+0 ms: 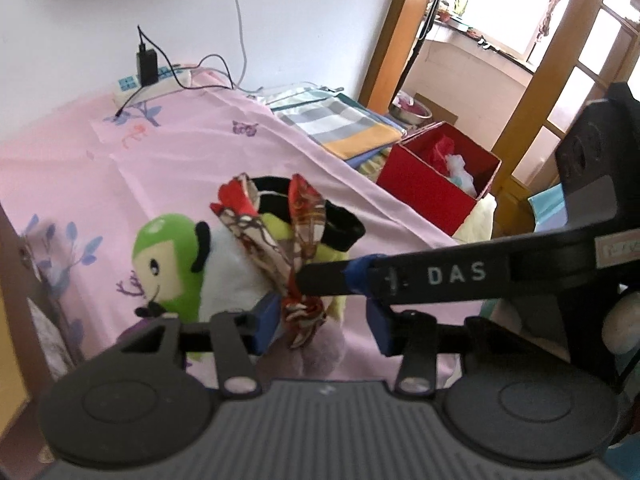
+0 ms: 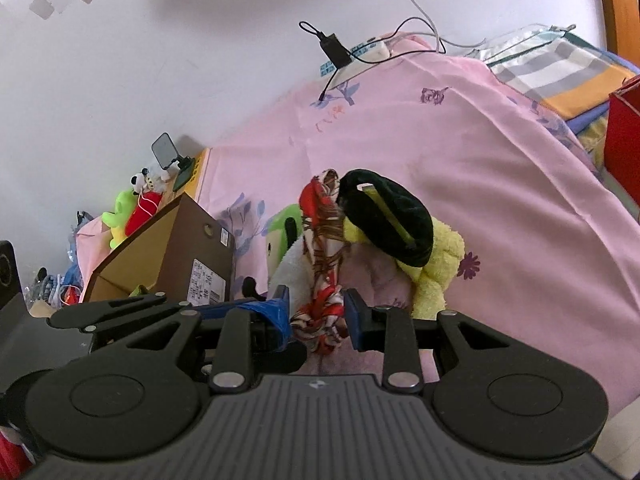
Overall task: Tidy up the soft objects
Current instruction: 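Grasp the red patterned scarf from the pile with the right gripper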
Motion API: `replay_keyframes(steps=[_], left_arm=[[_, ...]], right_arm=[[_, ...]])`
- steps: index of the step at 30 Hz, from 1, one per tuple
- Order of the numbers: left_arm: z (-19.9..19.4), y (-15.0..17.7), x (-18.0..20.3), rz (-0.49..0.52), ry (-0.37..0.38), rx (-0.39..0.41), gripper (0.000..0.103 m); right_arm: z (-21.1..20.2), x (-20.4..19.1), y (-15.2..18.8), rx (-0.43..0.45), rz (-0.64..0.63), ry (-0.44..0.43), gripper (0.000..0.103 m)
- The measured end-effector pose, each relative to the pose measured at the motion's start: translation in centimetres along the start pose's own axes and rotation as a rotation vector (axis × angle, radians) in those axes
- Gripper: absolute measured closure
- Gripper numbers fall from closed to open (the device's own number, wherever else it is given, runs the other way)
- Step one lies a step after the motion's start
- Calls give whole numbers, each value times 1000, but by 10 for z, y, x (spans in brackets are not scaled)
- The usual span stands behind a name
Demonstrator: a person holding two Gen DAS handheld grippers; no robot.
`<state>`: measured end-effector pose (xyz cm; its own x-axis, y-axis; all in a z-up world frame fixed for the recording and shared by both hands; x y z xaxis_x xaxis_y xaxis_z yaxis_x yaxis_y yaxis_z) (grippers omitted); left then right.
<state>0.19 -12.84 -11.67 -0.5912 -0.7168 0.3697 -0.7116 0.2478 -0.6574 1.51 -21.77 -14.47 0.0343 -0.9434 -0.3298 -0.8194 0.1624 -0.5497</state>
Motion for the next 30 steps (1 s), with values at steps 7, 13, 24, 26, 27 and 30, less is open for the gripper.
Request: replay_keyframes(steps=[7, 13, 24, 26, 27, 30], left_arm=[[18, 2, -12, -58, -31, -14, 57], [20, 0, -17, -92, -14, 19, 69], [-13, -7, -3, -8, 4, 95, 86], [-24, -11, -3, 3, 8, 119, 86], [-31, -12, -4, 6, 7, 132, 86], [-52, -12, -11, 6, -7, 164, 86]], right_arm=[[18, 5, -4, -67, 36, -70, 91], [24, 0, -4, -75, -18, -84, 97], [2, 0, -13, -60, 18, -141, 103], [-5, -7, -15, -38, 14, -159, 103], [-8, -11, -17, -32, 12, -166, 103], [-12, -28, -21, -17, 2, -192, 103]])
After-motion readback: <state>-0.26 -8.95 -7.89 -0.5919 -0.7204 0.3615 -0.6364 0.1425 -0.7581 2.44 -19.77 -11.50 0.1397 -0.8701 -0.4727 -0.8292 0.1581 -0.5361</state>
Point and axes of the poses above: each gripper's, at about its wrist camera, not at the fingertips, and z roughly the way its jaws point, x to its right, y to its underside, the point moved 8 cm from there along z, roughly the way its jaws point, and after that the axes turned 11 degrees about y, right-handed, at the moved point
